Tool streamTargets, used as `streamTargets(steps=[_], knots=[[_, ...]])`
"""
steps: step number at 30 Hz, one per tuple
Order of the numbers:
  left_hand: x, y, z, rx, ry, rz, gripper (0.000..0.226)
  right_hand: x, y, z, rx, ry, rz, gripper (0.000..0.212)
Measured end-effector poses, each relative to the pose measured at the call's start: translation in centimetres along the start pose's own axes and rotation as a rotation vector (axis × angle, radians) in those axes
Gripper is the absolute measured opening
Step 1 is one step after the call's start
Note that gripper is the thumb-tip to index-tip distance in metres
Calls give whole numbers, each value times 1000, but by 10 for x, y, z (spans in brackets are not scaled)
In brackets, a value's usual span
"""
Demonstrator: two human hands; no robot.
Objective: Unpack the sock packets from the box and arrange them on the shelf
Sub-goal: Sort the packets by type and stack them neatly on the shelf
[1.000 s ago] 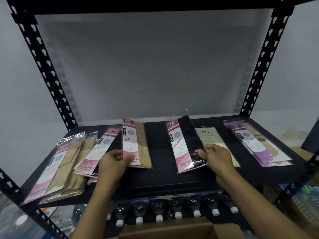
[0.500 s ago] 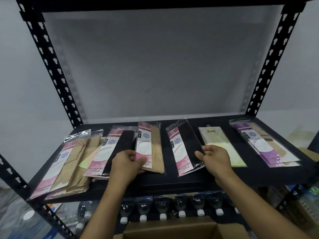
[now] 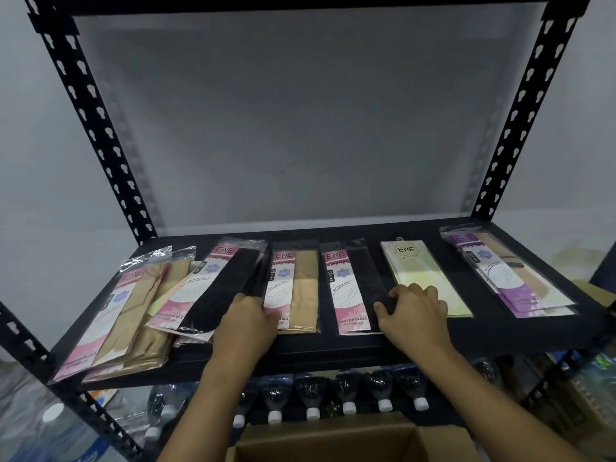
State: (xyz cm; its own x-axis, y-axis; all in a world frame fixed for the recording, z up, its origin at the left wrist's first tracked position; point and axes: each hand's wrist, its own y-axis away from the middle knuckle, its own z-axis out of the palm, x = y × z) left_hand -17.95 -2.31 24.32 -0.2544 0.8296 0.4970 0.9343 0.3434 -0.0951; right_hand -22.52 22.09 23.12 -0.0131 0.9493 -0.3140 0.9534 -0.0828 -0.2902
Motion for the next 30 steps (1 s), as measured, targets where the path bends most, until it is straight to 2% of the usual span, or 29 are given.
streamTargets(steps=[8,14,25,30], knots=[[-1,12,8,80,-71,95,32,9,8,17,77,-70,-85,34],[-9,19,14,122,0,186,35,11,9,18,80,-78,-93,34],[-10,20,19,182,-4,205,33,9,9,16,49,-69,-75,35],[-6,20,7,184,145,188,30,4,3,10,54,-129,-22,34]])
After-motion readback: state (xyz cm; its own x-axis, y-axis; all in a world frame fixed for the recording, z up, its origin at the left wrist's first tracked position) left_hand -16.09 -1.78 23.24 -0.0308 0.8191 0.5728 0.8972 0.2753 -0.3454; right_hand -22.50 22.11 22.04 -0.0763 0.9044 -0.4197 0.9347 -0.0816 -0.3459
